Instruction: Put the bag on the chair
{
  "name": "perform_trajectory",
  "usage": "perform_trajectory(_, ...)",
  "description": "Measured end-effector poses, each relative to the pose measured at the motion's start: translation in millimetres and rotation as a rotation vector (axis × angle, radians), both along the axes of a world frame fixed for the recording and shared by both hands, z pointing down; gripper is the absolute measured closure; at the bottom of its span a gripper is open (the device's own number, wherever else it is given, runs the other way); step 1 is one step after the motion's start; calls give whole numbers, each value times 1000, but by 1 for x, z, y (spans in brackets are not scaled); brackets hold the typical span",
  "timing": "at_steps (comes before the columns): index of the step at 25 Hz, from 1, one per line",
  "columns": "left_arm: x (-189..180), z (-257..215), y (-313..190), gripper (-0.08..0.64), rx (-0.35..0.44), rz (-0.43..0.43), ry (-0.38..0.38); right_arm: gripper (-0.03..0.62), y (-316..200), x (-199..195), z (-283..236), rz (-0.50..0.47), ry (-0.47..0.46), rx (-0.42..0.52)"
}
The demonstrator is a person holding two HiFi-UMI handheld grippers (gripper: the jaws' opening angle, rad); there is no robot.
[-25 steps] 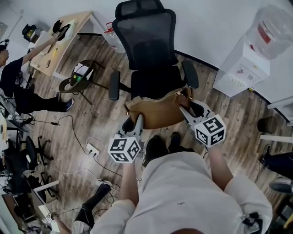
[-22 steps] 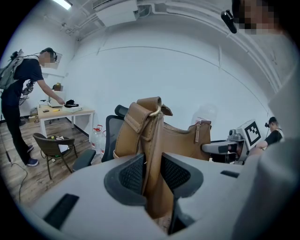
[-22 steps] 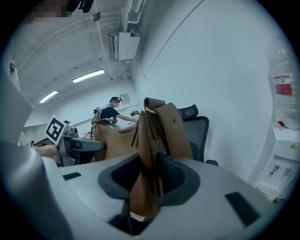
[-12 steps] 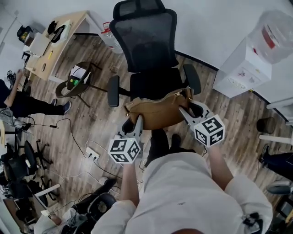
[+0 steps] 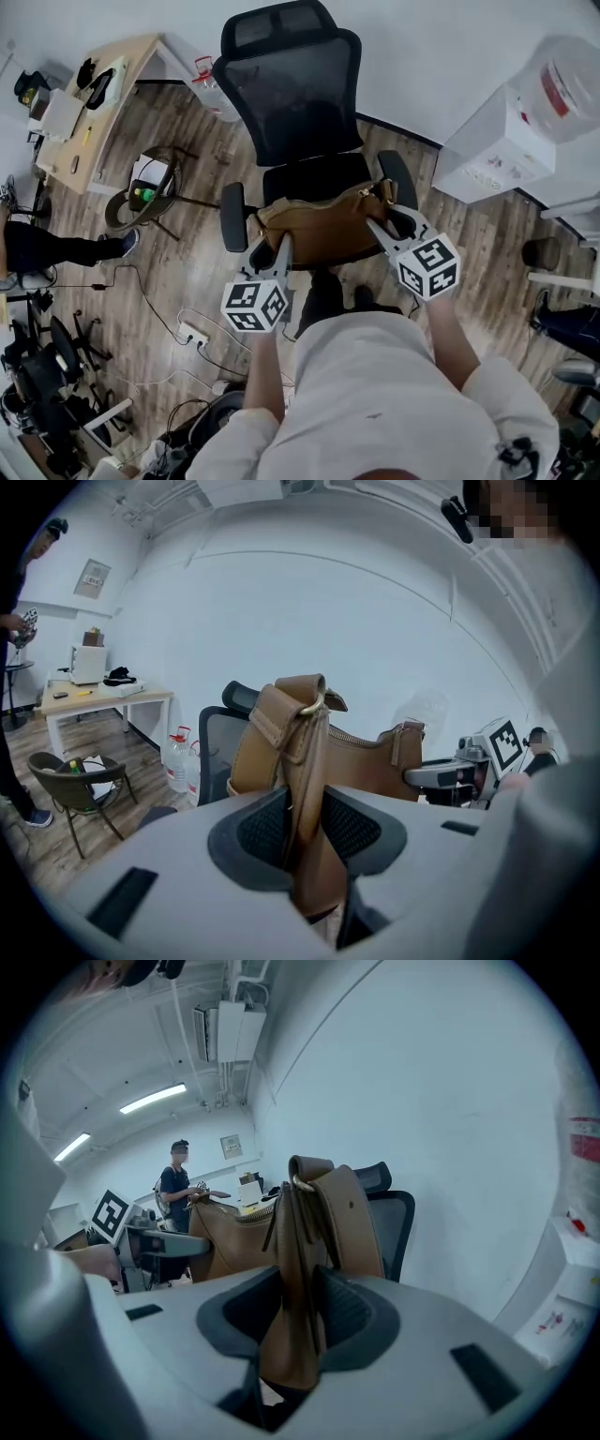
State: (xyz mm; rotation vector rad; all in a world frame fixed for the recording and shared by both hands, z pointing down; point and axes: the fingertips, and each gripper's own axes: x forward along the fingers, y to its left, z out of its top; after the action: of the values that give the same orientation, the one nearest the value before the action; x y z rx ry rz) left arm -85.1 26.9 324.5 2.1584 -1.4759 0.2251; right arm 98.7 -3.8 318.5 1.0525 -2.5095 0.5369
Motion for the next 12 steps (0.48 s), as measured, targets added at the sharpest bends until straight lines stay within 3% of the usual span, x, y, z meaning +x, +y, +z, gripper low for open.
perform_trajectory(12, -35, 13, -79, 460, -37, 90, 12, 468, -69, -34, 13, 77, 51, -31)
